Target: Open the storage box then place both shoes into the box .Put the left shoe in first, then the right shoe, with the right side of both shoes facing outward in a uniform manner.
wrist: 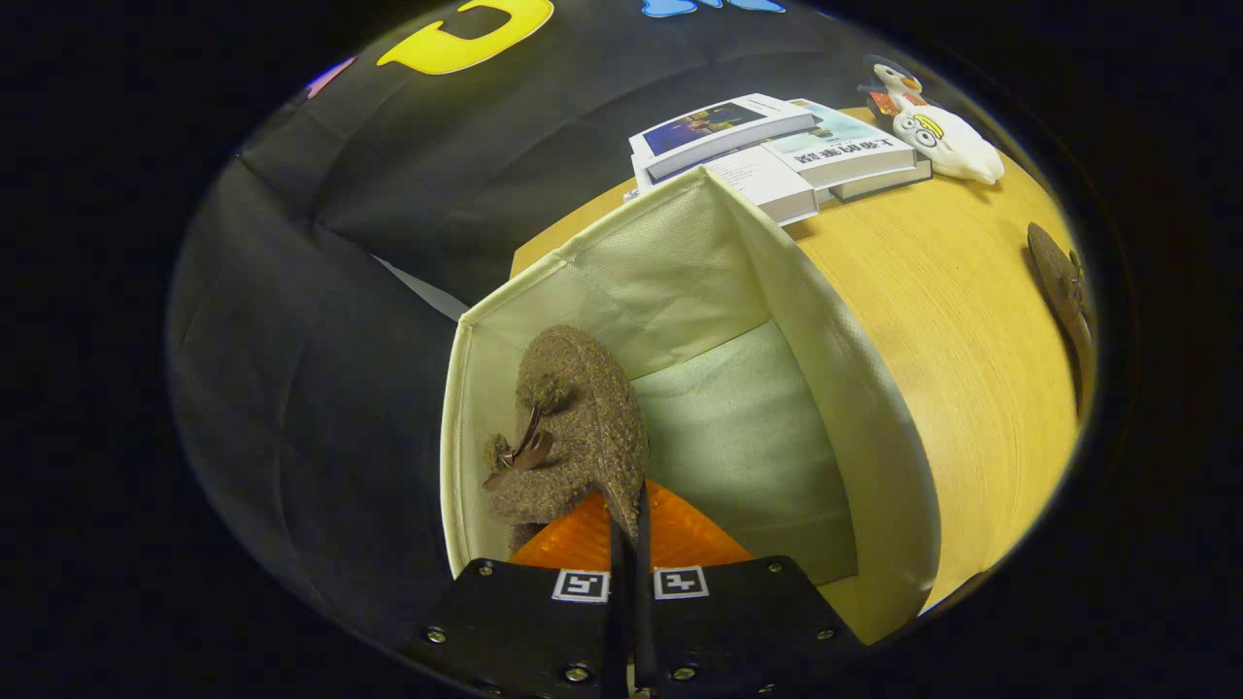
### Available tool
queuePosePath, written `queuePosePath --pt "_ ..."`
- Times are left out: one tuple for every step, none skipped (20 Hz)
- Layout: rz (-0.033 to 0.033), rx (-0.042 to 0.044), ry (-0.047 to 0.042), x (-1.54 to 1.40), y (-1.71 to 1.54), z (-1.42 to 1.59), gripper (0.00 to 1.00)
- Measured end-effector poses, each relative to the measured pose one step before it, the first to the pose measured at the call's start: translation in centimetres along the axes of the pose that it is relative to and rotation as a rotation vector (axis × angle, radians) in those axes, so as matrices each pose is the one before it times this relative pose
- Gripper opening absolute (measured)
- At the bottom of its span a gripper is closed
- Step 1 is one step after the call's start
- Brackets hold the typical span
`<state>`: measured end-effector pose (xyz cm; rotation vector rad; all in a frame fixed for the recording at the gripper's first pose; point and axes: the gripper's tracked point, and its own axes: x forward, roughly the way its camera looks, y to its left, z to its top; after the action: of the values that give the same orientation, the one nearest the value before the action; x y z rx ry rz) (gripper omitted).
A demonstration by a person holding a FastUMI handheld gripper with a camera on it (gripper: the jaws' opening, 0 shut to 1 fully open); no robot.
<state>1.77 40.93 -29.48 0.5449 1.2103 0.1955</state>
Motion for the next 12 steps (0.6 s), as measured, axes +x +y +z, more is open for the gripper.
queuePosePath --pt "0.0001 -0.01469 -0.00784 0.136 0.102 0.088 0.03" --pt "0.01376 -0.01078 0.00824 -0.06 0.504 -0.279 0.08" --pt "0.01209 -0.01801 0.01704 0.832 0.08 -0.304 0.18" --pt "0.02565 -0.01558 0.01007 -0.62 0.552 -0.285 0.28" --pt "0.04455 -0.00373 0.01175 -0.052 0.844 -0.252 0.42" --pt "0.03512 -0.00137 0.01173 -0.223 0.694 -0.371 0.56" --pt "0.0411 -0.01865 0.00633 -0.251 0.818 -0.078 0.77" --pt "0.02234 -0.0258 0.00409 -0.699 0.545 -0.318 0.99" --pt "0.00769 -0.03464 -0.01072 -0.54 0.025 0.248 0.98" --pt "0.00107 -0.03469 -0.01673 -0.792 0.043 0.4 0.98" --pt "-0.00126 -0.02519 -0.01845 -0.871 -0.067 0.542 0.98" --pt "0.00195 -0.01483 -0.01727 -0.964 0.07 0.513 0.97"
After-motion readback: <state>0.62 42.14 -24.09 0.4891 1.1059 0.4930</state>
